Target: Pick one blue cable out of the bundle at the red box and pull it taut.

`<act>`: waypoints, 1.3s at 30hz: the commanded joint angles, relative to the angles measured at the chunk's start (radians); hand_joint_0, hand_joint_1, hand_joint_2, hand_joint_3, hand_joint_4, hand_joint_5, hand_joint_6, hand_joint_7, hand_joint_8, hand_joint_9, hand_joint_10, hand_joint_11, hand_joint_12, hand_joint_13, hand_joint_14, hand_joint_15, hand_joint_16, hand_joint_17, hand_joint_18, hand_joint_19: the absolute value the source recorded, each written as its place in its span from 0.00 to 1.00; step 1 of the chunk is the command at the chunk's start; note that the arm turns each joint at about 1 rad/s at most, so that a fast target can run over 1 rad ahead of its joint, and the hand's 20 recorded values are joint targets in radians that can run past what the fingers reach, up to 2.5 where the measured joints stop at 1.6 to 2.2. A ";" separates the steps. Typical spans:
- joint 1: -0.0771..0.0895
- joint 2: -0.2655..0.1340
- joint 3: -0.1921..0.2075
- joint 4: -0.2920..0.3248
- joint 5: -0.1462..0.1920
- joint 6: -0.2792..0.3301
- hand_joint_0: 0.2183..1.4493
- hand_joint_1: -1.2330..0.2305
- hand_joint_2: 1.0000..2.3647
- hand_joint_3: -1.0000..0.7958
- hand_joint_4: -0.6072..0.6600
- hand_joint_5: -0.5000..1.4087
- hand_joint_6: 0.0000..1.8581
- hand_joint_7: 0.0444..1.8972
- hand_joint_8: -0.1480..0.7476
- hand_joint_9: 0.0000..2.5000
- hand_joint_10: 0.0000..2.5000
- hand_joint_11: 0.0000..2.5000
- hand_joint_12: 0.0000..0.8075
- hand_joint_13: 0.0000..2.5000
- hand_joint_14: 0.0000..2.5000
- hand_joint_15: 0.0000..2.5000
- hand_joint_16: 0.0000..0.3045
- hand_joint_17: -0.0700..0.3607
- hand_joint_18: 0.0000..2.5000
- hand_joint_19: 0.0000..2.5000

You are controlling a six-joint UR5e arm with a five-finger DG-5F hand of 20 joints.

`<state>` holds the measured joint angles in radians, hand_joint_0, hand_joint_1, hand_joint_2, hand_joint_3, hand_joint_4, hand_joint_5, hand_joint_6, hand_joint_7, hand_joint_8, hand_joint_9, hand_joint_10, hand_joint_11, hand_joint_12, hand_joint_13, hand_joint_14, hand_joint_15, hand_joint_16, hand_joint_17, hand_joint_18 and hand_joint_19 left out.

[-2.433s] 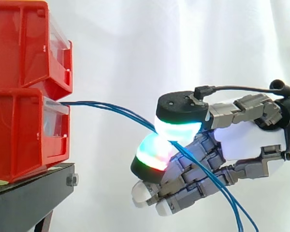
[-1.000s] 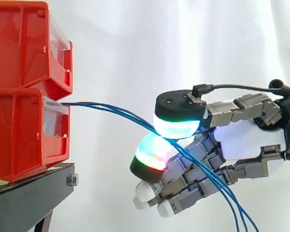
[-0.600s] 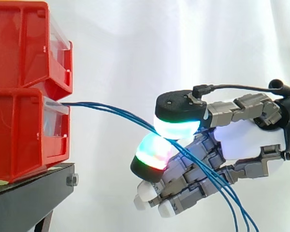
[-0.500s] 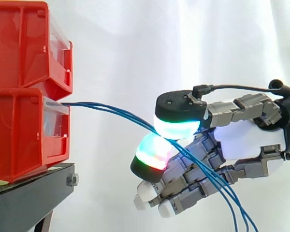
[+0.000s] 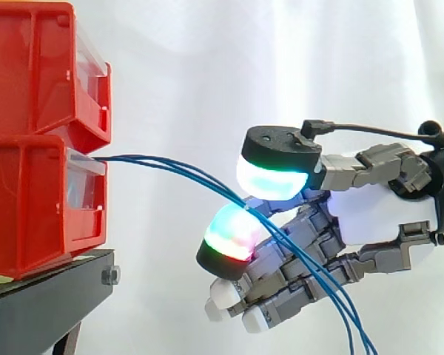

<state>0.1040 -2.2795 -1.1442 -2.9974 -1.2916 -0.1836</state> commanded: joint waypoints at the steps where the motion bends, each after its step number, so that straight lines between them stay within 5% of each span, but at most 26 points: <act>1: 0.000 0.001 0.000 0.000 0.000 0.000 0.24 0.33 0.00 0.28 0.61 0.18 0.43 0.45 0.56 0.27 0.00 0.12 0.45 0.13 0.00 0.04 0.18 0.45 0.13 0.07; 6: 0.000 0.000 0.000 0.000 0.000 0.000 0.27 0.27 0.00 0.30 0.60 0.17 0.44 0.45 0.55 0.26 0.00 0.12 0.44 0.13 0.00 0.04 0.17 0.44 0.13 0.07; 16: 0.000 0.000 0.000 0.000 0.000 0.000 0.29 0.39 0.01 0.45 0.58 0.18 0.47 0.49 0.55 0.27 0.00 0.12 0.43 0.13 0.00 0.04 0.17 0.43 0.13 0.07; 22: 0.000 0.000 0.000 0.000 0.000 0.000 0.31 0.33 0.01 0.52 0.58 0.18 0.48 0.49 0.58 0.28 0.00 0.12 0.46 0.15 0.00 0.04 0.18 0.45 0.16 0.06; 39: 0.000 0.000 0.000 0.000 0.003 -0.004 0.28 0.36 0.01 0.47 0.52 0.22 0.43 0.58 0.49 0.34 0.00 0.11 0.43 0.16 0.00 0.05 0.17 0.44 0.16 0.08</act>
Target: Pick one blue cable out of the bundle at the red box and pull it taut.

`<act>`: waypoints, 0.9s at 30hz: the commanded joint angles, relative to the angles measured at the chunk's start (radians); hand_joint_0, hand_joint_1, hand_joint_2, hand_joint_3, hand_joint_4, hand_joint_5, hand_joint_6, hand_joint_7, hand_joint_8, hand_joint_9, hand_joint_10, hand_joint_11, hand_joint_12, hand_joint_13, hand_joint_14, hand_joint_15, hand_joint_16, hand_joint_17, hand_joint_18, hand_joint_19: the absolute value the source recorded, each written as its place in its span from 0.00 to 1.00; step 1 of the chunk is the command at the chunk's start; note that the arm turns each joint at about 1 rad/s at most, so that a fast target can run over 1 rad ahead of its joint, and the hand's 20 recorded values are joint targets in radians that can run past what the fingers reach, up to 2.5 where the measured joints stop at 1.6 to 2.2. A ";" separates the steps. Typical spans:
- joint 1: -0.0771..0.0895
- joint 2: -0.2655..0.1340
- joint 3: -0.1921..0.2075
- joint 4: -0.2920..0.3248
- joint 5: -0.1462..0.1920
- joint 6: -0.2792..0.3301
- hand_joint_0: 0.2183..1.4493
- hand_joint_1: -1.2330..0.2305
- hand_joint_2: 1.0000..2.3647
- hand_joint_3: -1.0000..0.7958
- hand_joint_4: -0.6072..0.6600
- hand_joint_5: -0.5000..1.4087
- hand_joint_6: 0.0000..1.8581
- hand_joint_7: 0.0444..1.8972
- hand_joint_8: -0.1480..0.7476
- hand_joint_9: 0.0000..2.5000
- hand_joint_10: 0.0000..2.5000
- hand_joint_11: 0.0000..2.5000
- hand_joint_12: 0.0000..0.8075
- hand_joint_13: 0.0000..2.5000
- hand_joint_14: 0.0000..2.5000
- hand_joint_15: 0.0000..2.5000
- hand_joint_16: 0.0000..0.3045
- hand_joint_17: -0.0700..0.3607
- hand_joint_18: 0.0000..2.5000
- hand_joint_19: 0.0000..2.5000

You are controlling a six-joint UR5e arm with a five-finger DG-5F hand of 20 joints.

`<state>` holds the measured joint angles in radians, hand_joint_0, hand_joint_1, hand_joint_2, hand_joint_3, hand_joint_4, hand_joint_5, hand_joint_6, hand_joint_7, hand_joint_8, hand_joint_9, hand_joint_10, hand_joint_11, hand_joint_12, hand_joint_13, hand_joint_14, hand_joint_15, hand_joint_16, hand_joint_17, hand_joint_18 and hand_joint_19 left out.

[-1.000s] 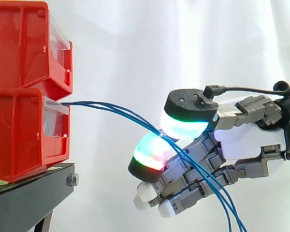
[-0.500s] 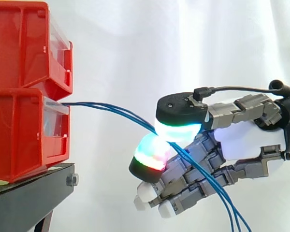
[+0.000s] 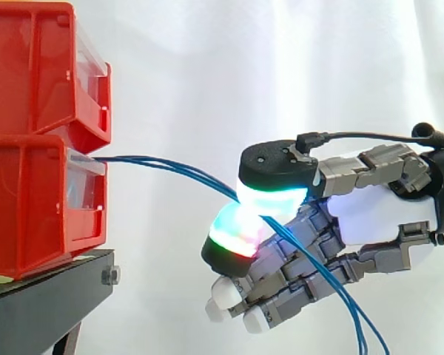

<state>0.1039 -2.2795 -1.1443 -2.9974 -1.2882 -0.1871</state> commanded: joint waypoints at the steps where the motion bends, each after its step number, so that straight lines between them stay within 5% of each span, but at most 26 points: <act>1: 0.000 0.002 0.000 0.000 -0.003 0.000 0.28 0.37 0.01 0.48 0.51 0.22 0.43 0.57 0.50 0.35 0.00 0.11 0.44 0.17 0.00 0.04 0.18 0.45 0.16 0.08; 13: 0.000 0.000 0.000 0.000 -0.002 0.000 0.29 0.45 0.00 0.50 0.53 0.24 0.40 0.55 0.51 0.36 0.00 0.09 0.48 0.16 0.00 0.04 0.20 0.48 0.15 0.07; 27: 0.000 0.000 0.000 0.000 -0.002 0.000 0.29 0.34 0.00 0.53 0.57 0.21 0.43 0.52 0.53 0.34 0.00 0.12 0.49 0.16 0.00 0.04 0.20 0.48 0.16 0.06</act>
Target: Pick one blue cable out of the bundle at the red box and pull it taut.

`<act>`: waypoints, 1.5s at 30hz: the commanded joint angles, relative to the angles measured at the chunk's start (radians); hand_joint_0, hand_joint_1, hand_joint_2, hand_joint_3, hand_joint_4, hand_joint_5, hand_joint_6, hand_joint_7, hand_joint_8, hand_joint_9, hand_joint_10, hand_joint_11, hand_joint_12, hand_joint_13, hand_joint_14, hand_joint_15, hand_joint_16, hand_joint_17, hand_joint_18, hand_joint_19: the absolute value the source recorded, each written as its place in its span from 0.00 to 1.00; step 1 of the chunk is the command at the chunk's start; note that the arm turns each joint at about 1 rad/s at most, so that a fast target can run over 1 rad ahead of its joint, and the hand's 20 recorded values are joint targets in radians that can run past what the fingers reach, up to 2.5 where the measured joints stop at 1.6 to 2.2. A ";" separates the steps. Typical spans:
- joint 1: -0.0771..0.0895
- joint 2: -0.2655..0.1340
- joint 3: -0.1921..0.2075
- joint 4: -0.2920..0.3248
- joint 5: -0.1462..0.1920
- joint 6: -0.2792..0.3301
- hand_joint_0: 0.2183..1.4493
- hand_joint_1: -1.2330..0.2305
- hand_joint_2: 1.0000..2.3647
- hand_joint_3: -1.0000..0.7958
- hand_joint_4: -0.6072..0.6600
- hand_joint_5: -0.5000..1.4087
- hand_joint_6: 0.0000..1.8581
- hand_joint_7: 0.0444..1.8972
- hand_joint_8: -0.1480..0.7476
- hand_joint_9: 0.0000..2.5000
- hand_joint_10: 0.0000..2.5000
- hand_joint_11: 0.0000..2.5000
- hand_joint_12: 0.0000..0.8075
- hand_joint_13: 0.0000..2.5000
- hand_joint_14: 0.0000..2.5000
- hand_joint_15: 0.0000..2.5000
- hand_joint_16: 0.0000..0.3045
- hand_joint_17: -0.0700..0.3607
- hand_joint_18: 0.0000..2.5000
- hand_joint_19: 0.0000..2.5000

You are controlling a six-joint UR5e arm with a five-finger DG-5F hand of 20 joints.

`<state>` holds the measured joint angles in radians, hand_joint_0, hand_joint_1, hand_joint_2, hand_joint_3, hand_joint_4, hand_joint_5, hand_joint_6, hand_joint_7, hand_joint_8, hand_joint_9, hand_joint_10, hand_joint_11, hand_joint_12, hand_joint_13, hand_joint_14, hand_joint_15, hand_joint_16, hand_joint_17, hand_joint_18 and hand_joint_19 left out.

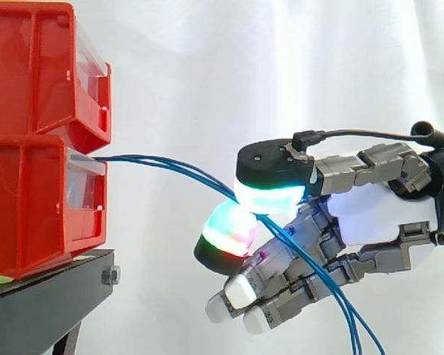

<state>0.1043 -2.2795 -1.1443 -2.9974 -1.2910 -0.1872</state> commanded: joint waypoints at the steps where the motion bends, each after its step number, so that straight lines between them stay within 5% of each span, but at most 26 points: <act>1: -0.002 0.000 0.000 0.000 0.001 0.000 0.29 0.34 0.01 0.54 0.57 0.21 0.44 0.51 0.54 0.34 0.00 0.13 0.49 0.16 0.00 0.04 0.20 0.48 0.16 0.06; 14: 0.000 0.000 0.000 0.000 0.003 0.000 0.27 0.35 0.01 0.51 0.50 0.22 0.45 0.57 0.53 0.39 0.00 0.15 0.48 0.18 0.00 0.05 0.20 0.47 0.17 0.07; 45: -0.002 0.000 -0.002 0.000 0.003 0.000 0.27 0.43 0.01 0.43 0.52 0.25 0.41 0.60 0.50 0.42 0.00 0.13 0.43 0.19 0.00 0.06 0.16 0.42 0.16 0.09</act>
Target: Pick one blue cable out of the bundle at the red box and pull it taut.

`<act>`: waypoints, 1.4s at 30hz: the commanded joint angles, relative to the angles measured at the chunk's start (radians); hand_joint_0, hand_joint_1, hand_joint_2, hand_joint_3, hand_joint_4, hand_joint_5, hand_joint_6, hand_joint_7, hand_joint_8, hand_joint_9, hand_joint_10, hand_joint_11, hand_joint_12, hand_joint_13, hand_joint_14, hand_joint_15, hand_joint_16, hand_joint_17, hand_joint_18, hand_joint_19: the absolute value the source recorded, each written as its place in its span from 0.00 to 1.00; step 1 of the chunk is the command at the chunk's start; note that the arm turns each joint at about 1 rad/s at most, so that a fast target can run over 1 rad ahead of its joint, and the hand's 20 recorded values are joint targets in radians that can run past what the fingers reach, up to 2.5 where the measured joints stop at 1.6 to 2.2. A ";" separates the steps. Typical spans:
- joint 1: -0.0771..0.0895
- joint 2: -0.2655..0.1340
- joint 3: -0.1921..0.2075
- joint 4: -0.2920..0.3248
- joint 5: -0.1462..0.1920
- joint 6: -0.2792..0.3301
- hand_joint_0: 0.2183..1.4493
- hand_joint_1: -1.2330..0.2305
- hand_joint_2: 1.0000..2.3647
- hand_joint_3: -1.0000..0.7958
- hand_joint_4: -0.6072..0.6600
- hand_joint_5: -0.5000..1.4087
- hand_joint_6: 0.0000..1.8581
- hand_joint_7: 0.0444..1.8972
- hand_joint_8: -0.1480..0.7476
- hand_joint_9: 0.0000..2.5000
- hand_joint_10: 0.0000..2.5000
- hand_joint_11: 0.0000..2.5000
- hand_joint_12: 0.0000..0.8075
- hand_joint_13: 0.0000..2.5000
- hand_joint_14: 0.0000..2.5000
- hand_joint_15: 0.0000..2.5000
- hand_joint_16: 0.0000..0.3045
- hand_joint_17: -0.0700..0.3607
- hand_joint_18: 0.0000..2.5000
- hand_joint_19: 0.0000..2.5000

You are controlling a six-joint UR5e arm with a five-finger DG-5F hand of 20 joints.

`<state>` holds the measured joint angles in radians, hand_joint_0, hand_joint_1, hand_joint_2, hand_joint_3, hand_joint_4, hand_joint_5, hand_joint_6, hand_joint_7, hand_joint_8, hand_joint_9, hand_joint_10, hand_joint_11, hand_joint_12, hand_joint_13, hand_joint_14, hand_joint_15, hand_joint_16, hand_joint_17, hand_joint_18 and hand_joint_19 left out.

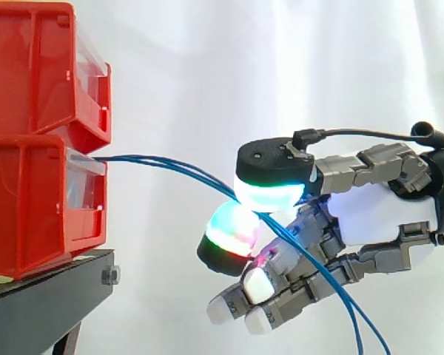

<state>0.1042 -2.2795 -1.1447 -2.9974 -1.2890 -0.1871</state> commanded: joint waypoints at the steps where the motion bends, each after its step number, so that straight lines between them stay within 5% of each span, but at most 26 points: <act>1: 0.000 0.000 0.000 0.000 0.000 0.000 0.27 0.43 0.01 0.43 0.53 0.25 0.40 0.60 0.50 0.42 0.00 0.12 0.42 0.19 0.00 0.05 0.16 0.42 0.16 0.09; 19: 0.000 0.000 0.000 0.000 -0.003 0.000 0.27 0.44 0.01 0.36 0.52 0.26 0.38 0.63 0.47 0.43 0.00 0.10 0.40 0.19 0.00 0.05 0.15 0.40 0.16 0.10; 24: 0.000 0.000 0.000 0.000 -0.003 0.000 0.27 0.40 0.01 0.42 0.52 0.26 0.38 0.67 0.48 0.42 0.00 0.11 0.40 0.19 0.00 0.05 0.15 0.40 0.17 0.09; 42: 0.000 0.000 -0.001 0.000 -0.001 0.000 0.29 0.26 0.01 0.50 0.60 0.22 0.45 0.56 0.54 0.35 0.00 0.17 0.44 0.17 0.00 0.06 0.17 0.43 0.16 0.07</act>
<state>0.1037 -2.2795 -1.1452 -2.9974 -1.2913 -0.1872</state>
